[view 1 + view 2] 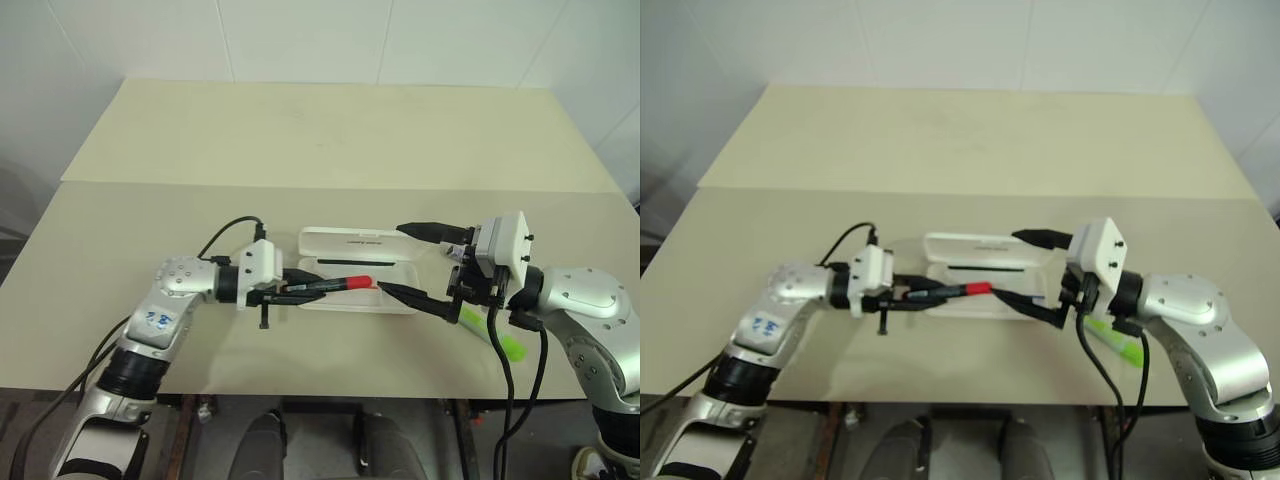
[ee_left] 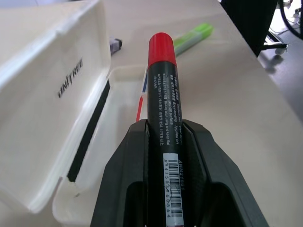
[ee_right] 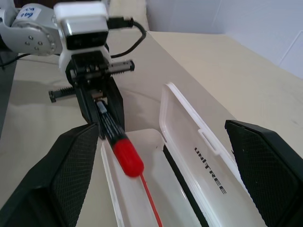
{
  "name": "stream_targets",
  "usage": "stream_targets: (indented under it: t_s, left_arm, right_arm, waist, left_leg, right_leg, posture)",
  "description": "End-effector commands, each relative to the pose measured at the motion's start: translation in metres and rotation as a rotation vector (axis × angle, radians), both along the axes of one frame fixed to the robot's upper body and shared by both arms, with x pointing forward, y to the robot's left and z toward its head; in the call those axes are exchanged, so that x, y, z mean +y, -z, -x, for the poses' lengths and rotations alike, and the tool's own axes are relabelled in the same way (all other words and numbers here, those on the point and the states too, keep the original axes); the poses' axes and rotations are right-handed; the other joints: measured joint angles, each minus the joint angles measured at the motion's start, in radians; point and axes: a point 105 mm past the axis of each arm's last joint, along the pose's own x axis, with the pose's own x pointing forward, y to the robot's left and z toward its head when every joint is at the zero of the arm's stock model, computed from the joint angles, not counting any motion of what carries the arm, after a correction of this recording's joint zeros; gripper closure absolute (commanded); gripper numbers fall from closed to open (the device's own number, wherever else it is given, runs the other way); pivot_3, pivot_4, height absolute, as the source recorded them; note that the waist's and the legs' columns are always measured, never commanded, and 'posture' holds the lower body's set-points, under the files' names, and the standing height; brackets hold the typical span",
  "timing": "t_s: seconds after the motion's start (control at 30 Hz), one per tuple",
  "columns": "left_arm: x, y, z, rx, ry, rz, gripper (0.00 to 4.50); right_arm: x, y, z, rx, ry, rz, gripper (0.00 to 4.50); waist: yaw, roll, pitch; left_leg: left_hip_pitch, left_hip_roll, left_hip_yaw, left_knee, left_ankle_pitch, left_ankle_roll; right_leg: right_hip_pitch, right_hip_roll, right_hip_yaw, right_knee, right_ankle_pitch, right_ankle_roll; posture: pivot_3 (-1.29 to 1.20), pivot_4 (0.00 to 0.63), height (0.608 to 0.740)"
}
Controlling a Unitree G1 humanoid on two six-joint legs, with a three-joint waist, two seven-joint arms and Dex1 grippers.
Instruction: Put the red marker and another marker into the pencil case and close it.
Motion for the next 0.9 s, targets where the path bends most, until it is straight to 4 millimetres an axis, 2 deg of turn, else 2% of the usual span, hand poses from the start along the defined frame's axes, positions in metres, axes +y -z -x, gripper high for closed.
stream_targets:
  t_s: [0.03, 0.17, 0.27, 0.57, 0.9]
  left_arm:
    - [-0.009, 0.001, -0.003, -0.054, 0.017, -0.034, 3.84]
    - [-0.014, 0.009, -0.011, -0.084, 0.010, -0.080, 3.84]
    - [-0.016, 0.008, -0.020, -0.101, -0.021, -0.073, 3.84]
    - [-0.029, -0.001, -0.041, -0.160, -0.067, -0.069, 3.84]
    - [-0.033, 0.005, -0.047, -0.192, -0.071, -0.133, 3.84]
  right_arm:
    - [-0.002, -0.013, 0.008, -0.063, 0.013, 0.000, 0.00]
    - [-0.005, -0.014, 0.009, -0.063, 0.038, 0.001, 0.00]
    - [-0.010, -0.011, 0.011, -0.050, 0.053, 0.010, 0.00]
    - [-0.041, 0.022, 0.018, 0.060, 0.118, 0.100, 0.00]
    - [-0.036, 0.024, 0.021, 0.063, 0.104, 0.087, 0.00]
  waist:
    - [0.000, 0.000, 0.000]
    - [0.001, 0.000, 0.000]
    - [0.002, 0.000, 0.000]
    - [0.005, 0.000, 0.000]
    - [0.002, 0.000, 0.000]
  left_leg:
    - [0.000, 0.000, 0.000, 0.000, 0.000, 0.000]
    - [0.000, 0.000, 0.000, 0.000, 0.000, 0.000]
    - [0.000, 0.000, 0.000, 0.001, 0.000, 0.000]
    - [-0.001, 0.000, 0.000, 0.003, 0.000, 0.000]
    - [0.000, -0.001, 0.000, 0.007, 0.000, 0.000]
  right_leg:
    - [0.000, 0.000, 0.000, 0.000, 0.000, 0.000]
    - [0.000, 0.000, 0.000, 0.000, 0.000, 0.000]
    - [0.001, 0.000, 0.000, 0.000, 0.000, 0.000]
    - [0.001, 0.000, 0.000, 0.000, 0.001, 0.002]
    - [0.003, 0.000, 0.000, 0.000, 0.002, 0.003]
  posture:
    - [0.00, 0.150, 0.740]
    - [0.00, 0.150, 0.740]
    - [0.00, 0.150, 0.740]
    - [0.00, 0.150, 0.740]
    - [0.00, 0.150, 0.740]
